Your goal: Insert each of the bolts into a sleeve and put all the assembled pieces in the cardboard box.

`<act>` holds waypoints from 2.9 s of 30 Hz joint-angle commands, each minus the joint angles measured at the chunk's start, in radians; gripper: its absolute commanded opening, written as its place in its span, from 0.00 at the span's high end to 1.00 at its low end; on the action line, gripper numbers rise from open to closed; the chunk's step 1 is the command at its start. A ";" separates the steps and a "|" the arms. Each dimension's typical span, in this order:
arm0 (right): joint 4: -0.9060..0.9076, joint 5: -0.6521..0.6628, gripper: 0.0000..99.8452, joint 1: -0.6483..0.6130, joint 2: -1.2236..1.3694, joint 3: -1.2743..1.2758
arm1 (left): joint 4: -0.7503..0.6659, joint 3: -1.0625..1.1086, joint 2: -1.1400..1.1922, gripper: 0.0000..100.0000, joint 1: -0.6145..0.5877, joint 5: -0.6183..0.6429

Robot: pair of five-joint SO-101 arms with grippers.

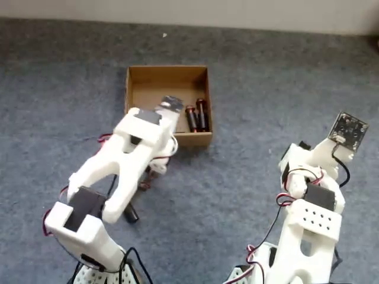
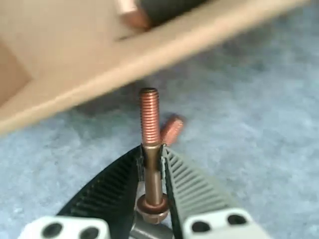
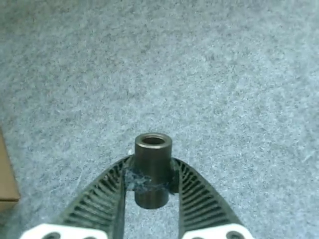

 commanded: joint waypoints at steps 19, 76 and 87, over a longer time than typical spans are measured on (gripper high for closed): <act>-0.027 0.011 0.99 -0.015 -0.025 0.012 | 0.236 -0.180 0.001 0.99 -0.140 1.131; -0.027 0.012 0.99 -0.015 -0.028 0.016 | 0.373 -0.352 -0.163 0.99 -0.140 -0.634; -0.028 0.012 0.99 -0.016 -0.024 0.016 | 0.244 -0.185 -0.156 0.97 -0.125 -1.309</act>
